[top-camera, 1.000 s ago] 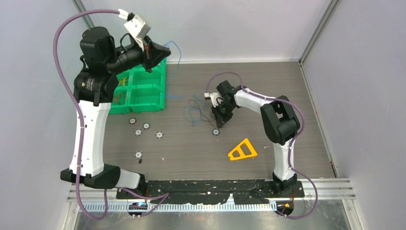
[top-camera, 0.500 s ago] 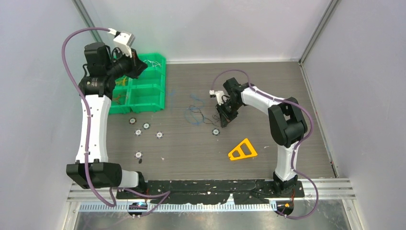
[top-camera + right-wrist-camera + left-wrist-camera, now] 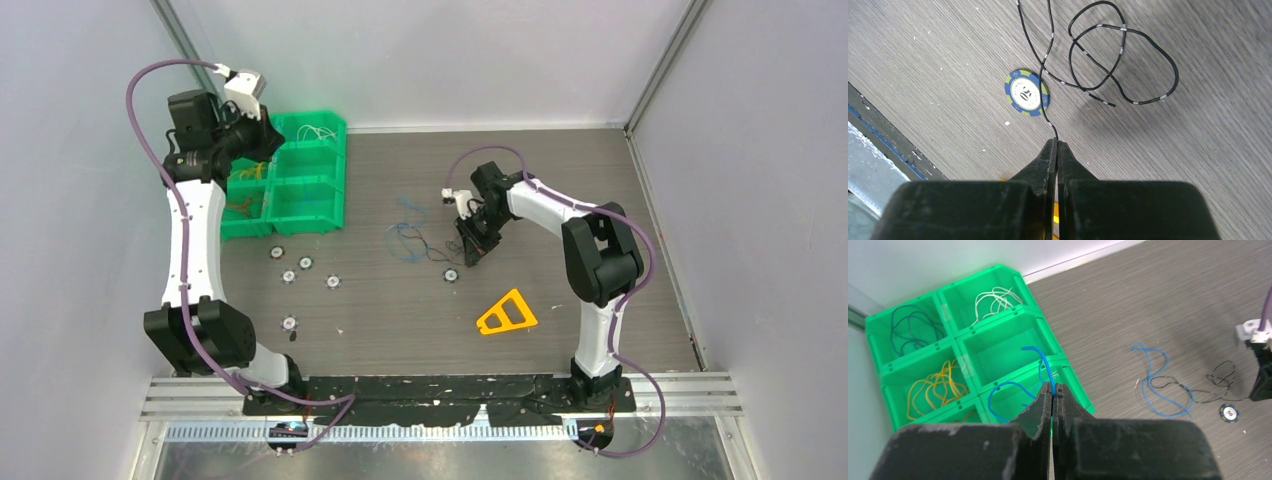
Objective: Untangle the cables
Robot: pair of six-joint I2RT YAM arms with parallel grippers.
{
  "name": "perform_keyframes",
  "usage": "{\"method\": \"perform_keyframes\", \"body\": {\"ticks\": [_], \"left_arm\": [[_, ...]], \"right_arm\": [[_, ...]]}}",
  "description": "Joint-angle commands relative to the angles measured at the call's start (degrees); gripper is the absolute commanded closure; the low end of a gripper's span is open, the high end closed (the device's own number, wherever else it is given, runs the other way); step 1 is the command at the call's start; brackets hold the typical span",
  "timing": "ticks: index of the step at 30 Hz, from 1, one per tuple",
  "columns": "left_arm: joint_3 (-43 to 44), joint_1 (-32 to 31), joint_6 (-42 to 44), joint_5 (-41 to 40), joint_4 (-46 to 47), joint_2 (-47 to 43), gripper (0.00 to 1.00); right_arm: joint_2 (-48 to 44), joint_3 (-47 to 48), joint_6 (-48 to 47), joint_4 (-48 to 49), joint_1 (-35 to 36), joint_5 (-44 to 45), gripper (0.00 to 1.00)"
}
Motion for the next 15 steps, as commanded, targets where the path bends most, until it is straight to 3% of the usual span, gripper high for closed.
{"method": "perform_keyframes", "body": {"ticks": [1,7,15], "left_arm": [[1.0,1.0,6.5,-2.5,-2.6,-1.2,1.00],[-4.9,1.1,12.9,-6.1,-3.9,2.1,1.00],[-3.1,0.5,7.2,-3.4,-4.0,15.2,1.00]], "right_arm": [[-2.5,0.4,-0.9,-0.6,-0.9,-1.0,0.95],[-2.4,0.3,-1.0,-0.8,-1.8,-1.4,0.95],[-2.0,0.5,-1.5,-1.7,-2.2,-1.6,0.95]]}}
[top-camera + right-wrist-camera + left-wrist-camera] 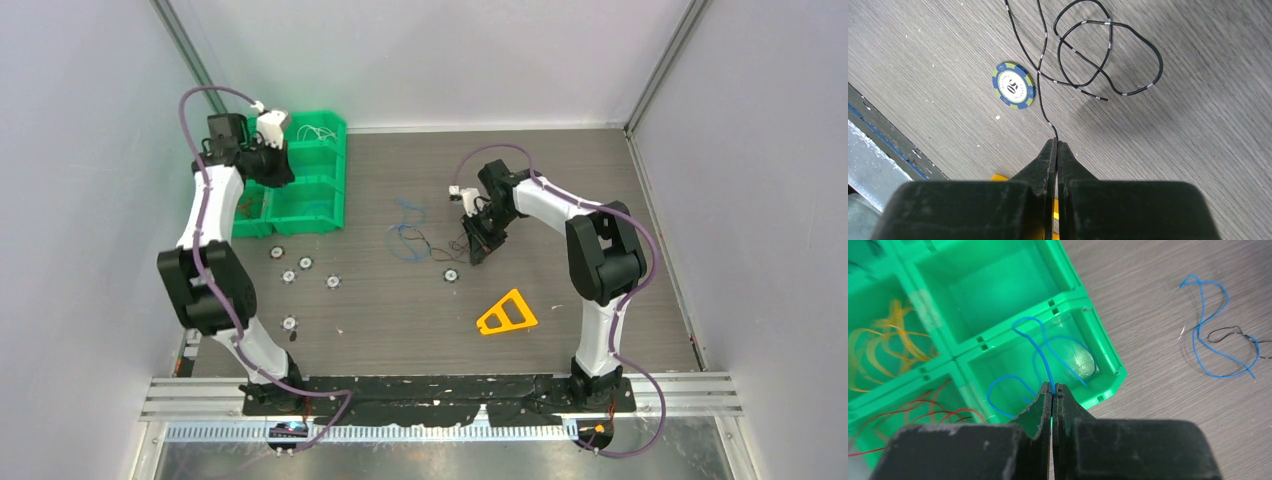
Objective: Untangle the cables
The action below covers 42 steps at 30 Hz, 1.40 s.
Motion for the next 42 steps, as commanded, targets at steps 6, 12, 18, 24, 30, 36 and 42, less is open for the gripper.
{"method": "perform_keyframes", "body": {"ticks": [6,12,18,24,30,36,42], "left_arm": [[2.6,-0.6,-7.3,1.5,-1.6,13.2,1.00],[2.2,-0.5,-5.9,3.9,-3.7,12.5,0.75],[-1.6,-0.8,-4.3,12.3,-0.2,-1.1,0.29],[-6.6,-3.8,1.2,20.7,2.9,-12.6,0.09],[-13.3,-16.8,7.2,26.9,7.0,-20.1,0.09],[-19.3,-31.5,-2.8,25.1,27.9,-20.6,0.16],[-18.8,-38.3,-3.5,17.7,36.0,-13.0,0.36]], "right_arm": [[-2.2,0.2,-1.2,-1.2,-0.8,-1.6,0.95],[-4.3,-0.2,-1.6,-1.4,-1.0,-3.9,0.95],[-10.7,0.2,-2.6,0.1,-1.0,-10.6,0.95],[-16.7,3.7,-4.1,-0.5,-1.0,-16.0,0.95],[-20.7,9.6,-3.2,-0.6,-1.0,-19.6,0.95],[-22.9,13.5,-0.7,-0.6,-0.3,-22.6,0.95],[-26.0,16.2,1.2,-0.5,0.9,-24.6,0.94]]}}
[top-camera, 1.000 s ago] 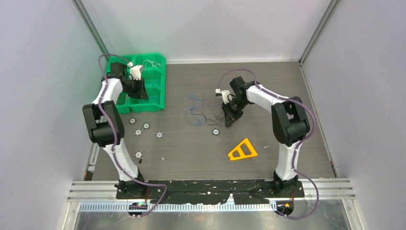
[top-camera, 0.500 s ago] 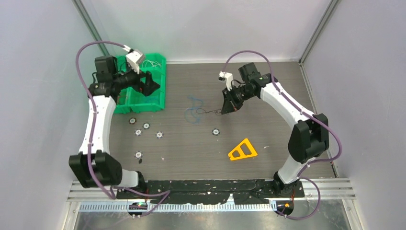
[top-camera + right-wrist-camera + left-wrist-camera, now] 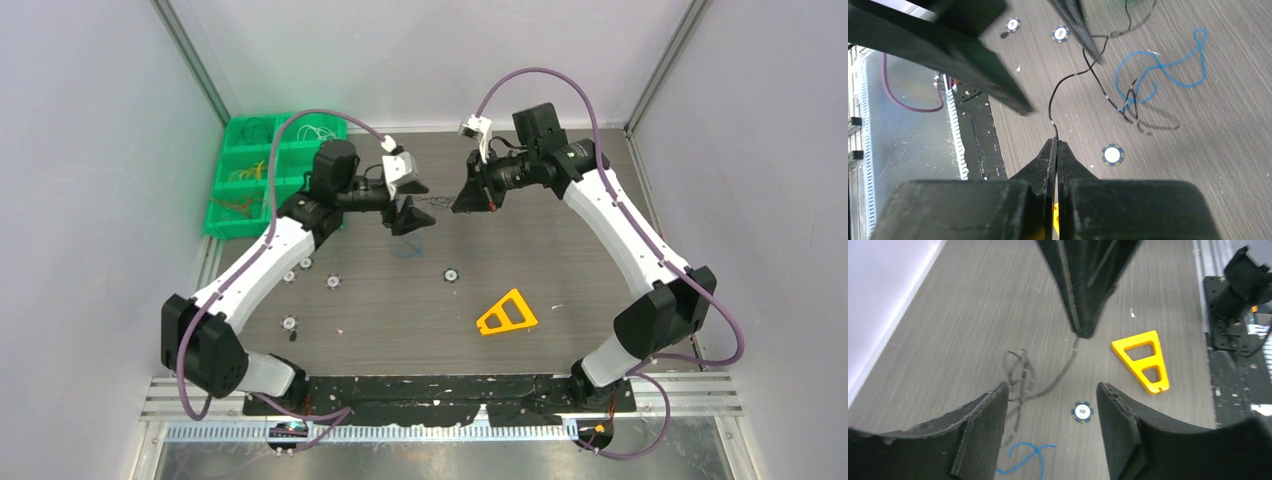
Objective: Untangle the cables
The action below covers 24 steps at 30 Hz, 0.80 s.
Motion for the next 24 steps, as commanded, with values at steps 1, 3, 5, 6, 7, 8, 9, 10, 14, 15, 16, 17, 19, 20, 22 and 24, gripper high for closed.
{"method": "perform_keyframes", "body": {"ticks": [1,3,5,6,7,8,9,10,14,15,16,17,19,20,22,24], "left_arm": [[1.3,-1.5,-1.6,-6.1,11.5,5.4,0.43],[2.8,-0.8,0.9,-6.3,7.2,7.7,0.62],[3.2,0.4,3.2,-3.9,2.9,8.5,0.87],[2.6,1.4,3.4,-3.0,1.7,8.1,0.95],[1.0,2.7,3.0,-1.1,1.4,7.3,1.00],[-0.1,4.0,1.9,-0.1,1.6,6.1,1.00],[-1.5,5.5,-0.2,0.6,2.2,4.5,1.00],[-2.6,6.7,-2.4,1.9,3.3,3.1,1.00],[-4.1,7.8,-12.6,5.7,7.5,-3.5,1.00],[-3.9,7.3,-16.0,6.7,9.5,-4.6,1.00],[-3.5,6.5,-19.7,7.7,11.9,-5.5,1.00],[-2.7,5.7,-22.9,8.8,13.8,-5.9,1.00],[-1.2,3.6,-28.9,9.8,17.5,-6.1,1.00],[-0.8,3.1,-33.1,9.9,20.8,-5.9,1.00],[-0.1,3.0,-42.5,8.9,29.9,-4.8,1.00],[1.7,3.5,-47.9,7.0,33.3,-3.6,1.00]], "right_arm": [[-4.5,4.8,2.4,0.7,0.9,-3.7,0.94],[-5.4,6.3,3.6,0.8,0.9,-4.0,0.95],[-7.0,7.4,4.8,1.4,0.9,-3.6,0.95],[-7.3,7.6,5.9,2.1,0.4,-3.1,0.95],[-7.9,7.7,6.8,2.5,-0.1,-2.5,0.95],[-8.1,7.5,7.2,3.0,-1.1,-1.9,0.95],[-8.3,6.7,7.7,3.6,-1.8,-1.0,0.95],[-8.3,6.1,7.8,3.7,-3.2,-0.3,0.95],[-7.4,0.8,6.9,4.9,-5.6,2.9,0.95],[-6.8,-1.2,7.3,6.4,-5.4,2.8,0.95],[-6.4,-2.5,7.6,7.3,-5.1,2.8,0.95],[-5.3,-2.9,8.2,8.9,-4.3,3.3,0.95],[-3.6,-2.8,9.5,11.4,-2.7,3.3,0.95],[-3.0,-2.0,10.0,12.4,-2.1,3.2,0.94],[-1.6,-0.4,11.3,14.8,0.0,2.9,0.95],[-0.4,1.0,11.7,16.0,2.2,2.7,0.95]]}}
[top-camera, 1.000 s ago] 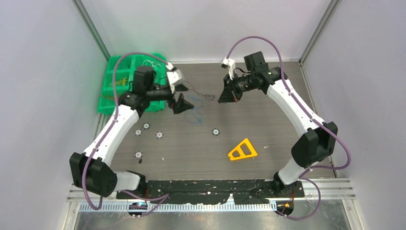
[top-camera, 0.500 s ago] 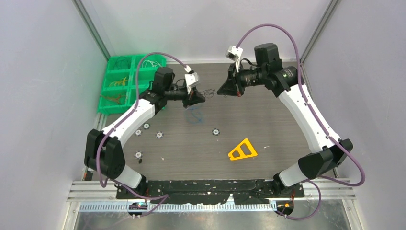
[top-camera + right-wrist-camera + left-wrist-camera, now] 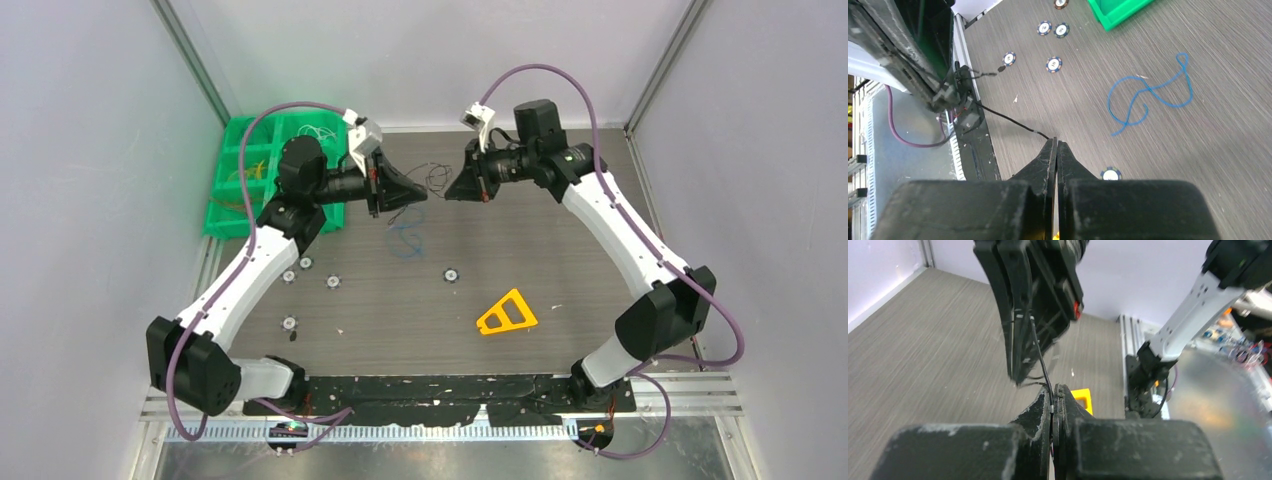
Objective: Untangle the cables
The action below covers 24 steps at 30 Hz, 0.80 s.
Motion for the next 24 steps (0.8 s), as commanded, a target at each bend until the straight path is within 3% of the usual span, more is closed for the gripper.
{"method": "perform_keyframes", "body": {"ticks": [1,7,11,13,17,21,24], "left_arm": [[5.5,1.0,-19.5,-1.8,16.4,1.3,1.00],[8.1,5.1,-29.1,-5.3,21.3,0.2,1.00],[9.9,9.4,-26.1,-6.1,14.0,-1.6,1.00],[11.3,12.5,-21.1,-6.9,7.6,-2.2,1.00],[14.3,21.2,-14.1,-8.5,-4.1,-0.9,1.00],[19.6,26.9,3.1,-15.3,-22.1,2.5,1.00],[26.0,28.7,18.1,-22.3,-34.5,8.0,1.00]], "right_arm": [[1.9,3.8,2.0,6.4,4.1,1.6,0.95],[2.1,1.4,5.5,11.2,7.7,0.9,0.94],[1.5,0.8,9.2,14.9,8.1,0.5,0.95],[1.2,0.9,9.6,15.0,7.5,0.8,0.76],[1.2,0.3,10.2,13.9,3.0,0.5,0.55],[1.2,-1.5,10.0,11.7,-1.3,0.3,0.33],[1.4,-2.2,8.3,9.3,-3.4,0.5,0.25]]}}
